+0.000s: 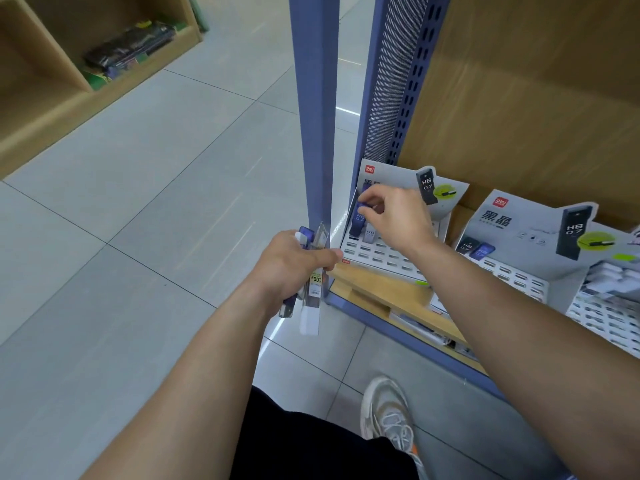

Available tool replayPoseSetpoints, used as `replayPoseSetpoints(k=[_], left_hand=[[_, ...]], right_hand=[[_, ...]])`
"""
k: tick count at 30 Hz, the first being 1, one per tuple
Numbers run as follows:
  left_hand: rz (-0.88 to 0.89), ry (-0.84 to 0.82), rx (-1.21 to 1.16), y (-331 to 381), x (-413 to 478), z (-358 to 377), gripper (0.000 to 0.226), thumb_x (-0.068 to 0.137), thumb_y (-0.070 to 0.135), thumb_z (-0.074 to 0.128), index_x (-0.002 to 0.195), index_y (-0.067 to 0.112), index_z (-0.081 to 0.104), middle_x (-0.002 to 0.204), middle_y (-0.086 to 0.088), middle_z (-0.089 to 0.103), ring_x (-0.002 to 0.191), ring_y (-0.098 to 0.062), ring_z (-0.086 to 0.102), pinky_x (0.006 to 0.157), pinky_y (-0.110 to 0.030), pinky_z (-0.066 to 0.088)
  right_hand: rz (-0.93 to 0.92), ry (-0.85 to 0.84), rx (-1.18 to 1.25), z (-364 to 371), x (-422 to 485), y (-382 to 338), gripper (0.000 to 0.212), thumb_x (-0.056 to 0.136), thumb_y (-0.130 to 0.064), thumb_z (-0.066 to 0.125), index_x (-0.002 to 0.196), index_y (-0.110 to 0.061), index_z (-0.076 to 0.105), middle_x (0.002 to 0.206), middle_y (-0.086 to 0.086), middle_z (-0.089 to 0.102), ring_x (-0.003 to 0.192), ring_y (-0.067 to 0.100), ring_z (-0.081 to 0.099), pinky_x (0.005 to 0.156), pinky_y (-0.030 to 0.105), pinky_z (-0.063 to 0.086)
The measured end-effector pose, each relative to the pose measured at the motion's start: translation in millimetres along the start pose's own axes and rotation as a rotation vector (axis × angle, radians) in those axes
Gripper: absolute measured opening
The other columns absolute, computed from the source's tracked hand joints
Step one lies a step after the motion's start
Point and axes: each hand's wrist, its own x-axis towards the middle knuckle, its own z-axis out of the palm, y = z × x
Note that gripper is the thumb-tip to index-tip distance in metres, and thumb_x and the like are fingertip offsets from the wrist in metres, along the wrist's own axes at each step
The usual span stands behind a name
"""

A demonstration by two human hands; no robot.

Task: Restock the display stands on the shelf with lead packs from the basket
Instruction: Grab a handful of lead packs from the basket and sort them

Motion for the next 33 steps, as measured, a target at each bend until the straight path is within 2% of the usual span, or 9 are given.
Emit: replayPoseSetpoints(k=[3, 7, 12, 15, 17, 21, 25, 30, 33], left_hand=[[0.004, -0.005, 0.021, 0.0, 0.7, -0.1, 0.025, 0.086, 0.027, 0.079, 0.070, 0.014, 0.064, 0.048, 0.011, 0.059, 0.045, -0.007, 0.055, 0.051, -0.023, 0.046], [0.012, -0.008, 0.022, 0.8, 0.4, -0.5, 0.024, 0.087, 0.028, 0.078, 0.073, 0.013, 0.065, 0.047, 0.013, 0.059, 0.044, -0.004, 0.057, 0.047, -0.019, 0.045], [0.014, 0.006, 0.011, 1.9, 0.1, 0.5, 0.025, 0.085, 0.031, 0.080, 0.072, 0.014, 0.066, 0.054, 0.007, 0.059, 0.059, -0.017, 0.057, 0.059, -0.028, 0.048], [0.007, 0.009, 0.015, 2.9, -0.6, 1.3, 0.024, 0.086, 0.032, 0.079, 0.077, 0.014, 0.067, 0.053, 0.008, 0.058, 0.056, -0.015, 0.056, 0.052, -0.024, 0.047], [0.006, 0.010, 0.020, 4.0, -1.2, 1.9, 0.025, 0.086, 0.033, 0.079, 0.081, 0.011, 0.069, 0.051, 0.009, 0.057, 0.053, -0.013, 0.055, 0.049, -0.022, 0.046], [-0.002, 0.008, 0.012, 3.9, -0.5, 3.2, 0.025, 0.085, 0.031, 0.080, 0.084, 0.008, 0.070, 0.055, 0.006, 0.059, 0.053, -0.012, 0.057, 0.048, -0.022, 0.047], [-0.007, -0.040, -0.063, 7.2, -2.1, 7.5, 0.022, 0.086, 0.024, 0.080, 0.086, 0.005, 0.070, 0.053, 0.009, 0.062, 0.046, -0.005, 0.058, 0.045, -0.018, 0.046], [-0.015, -0.054, -0.102, 14.5, -5.6, 12.0, 0.022, 0.085, 0.027, 0.081, 0.084, 0.008, 0.071, 0.064, 0.002, 0.067, 0.053, -0.011, 0.062, 0.052, -0.026, 0.052], [-0.022, -0.039, -0.104, 17.2, -6.3, 13.0, 0.019, 0.086, 0.028, 0.080, 0.082, 0.011, 0.072, 0.060, 0.002, 0.067, 0.053, -0.016, 0.061, 0.061, -0.034, 0.052]], right_hand=[[-0.029, -0.008, 0.003, 2.6, -1.0, 0.9, 0.013, 0.087, -0.028, 0.074, 0.101, -0.029, 0.074, 0.085, -0.015, 0.072, 0.082, 0.007, 0.067, 0.078, 0.036, 0.058], [-0.042, -0.017, 0.005, 1.2, -2.7, 5.3, 0.013, 0.088, -0.023, 0.073, 0.101, -0.024, 0.074, 0.089, -0.009, 0.074, 0.083, 0.011, 0.067, 0.079, 0.038, 0.058], [-0.071, -0.027, -0.016, 3.9, -2.9, 11.5, 0.014, 0.088, -0.023, 0.074, 0.102, -0.023, 0.075, 0.094, -0.004, 0.071, 0.086, 0.014, 0.064, 0.081, 0.038, 0.056], [-0.114, -0.012, -0.058, 7.3, -2.3, 10.6, 0.015, 0.090, -0.022, 0.071, 0.105, -0.020, 0.076, 0.097, -0.003, 0.061, 0.089, 0.015, 0.059, 0.081, 0.035, 0.051], [-0.114, -0.011, -0.053, 8.8, -1.1, 10.1, 0.017, 0.092, -0.020, 0.069, 0.107, -0.018, 0.077, 0.099, -0.001, 0.063, 0.094, 0.018, 0.059, 0.085, 0.035, 0.050], [-0.088, 0.026, -0.001, 11.6, -0.4, 11.4, 0.007, 0.087, -0.020, 0.073, 0.093, -0.024, 0.076, 0.091, -0.005, 0.065, 0.085, 0.015, 0.061, 0.078, 0.041, 0.055], [-0.049, 0.034, 0.011, 14.0, 4.2, 8.9, 0.004, 0.086, -0.020, 0.074, 0.087, -0.024, 0.074, 0.087, -0.007, 0.063, 0.079, 0.013, 0.060, 0.073, 0.040, 0.055], [-0.125, -0.091, -0.157, 14.3, 6.4, 2.6, 0.006, 0.090, -0.023, 0.070, 0.094, -0.022, 0.074, 0.098, -0.002, 0.065, 0.093, 0.020, 0.061, 0.078, 0.040, 0.054], [-0.091, -0.110, -0.112, 11.6, 5.9, 6.3, 0.012, 0.090, -0.023, 0.070, 0.100, -0.022, 0.076, 0.100, 0.000, 0.064, 0.094, 0.021, 0.061, 0.083, 0.040, 0.053]])
